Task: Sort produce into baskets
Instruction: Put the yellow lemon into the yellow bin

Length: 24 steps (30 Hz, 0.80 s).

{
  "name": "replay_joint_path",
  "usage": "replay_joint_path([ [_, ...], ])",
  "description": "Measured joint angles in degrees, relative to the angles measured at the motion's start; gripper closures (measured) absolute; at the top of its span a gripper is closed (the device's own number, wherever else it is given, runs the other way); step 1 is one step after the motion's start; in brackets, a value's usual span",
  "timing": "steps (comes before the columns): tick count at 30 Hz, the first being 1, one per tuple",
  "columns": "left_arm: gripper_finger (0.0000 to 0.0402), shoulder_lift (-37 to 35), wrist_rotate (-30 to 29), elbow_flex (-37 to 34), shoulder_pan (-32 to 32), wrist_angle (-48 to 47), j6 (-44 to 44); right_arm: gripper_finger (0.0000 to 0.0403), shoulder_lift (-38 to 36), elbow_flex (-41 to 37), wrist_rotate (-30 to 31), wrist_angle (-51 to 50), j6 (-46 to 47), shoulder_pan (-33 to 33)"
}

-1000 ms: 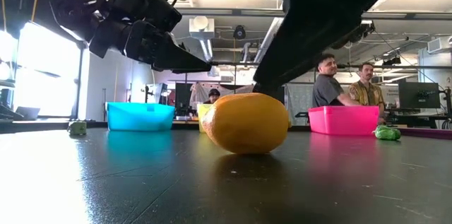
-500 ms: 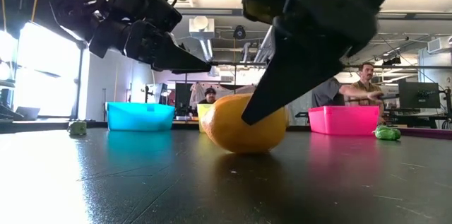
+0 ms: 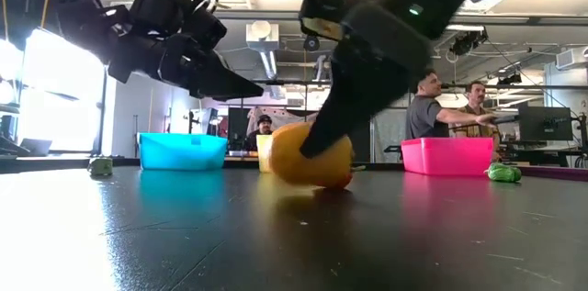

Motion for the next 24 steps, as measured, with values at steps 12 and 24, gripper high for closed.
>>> replay_joint_path([
  [12, 0.0401, -14.24, -3.23, -7.88, 2.68, 0.06, -1.65, 0.0211, -4.01, 9.2, 2.06, -8.73, -2.86, -16.21],
  [24, 0.0401, -20.48, -9.22, -10.06, 2.7, -0.14, -1.62, 0.0211, -0.13, 10.55, 5.77, 6.03, 14.04, -33.02],
])
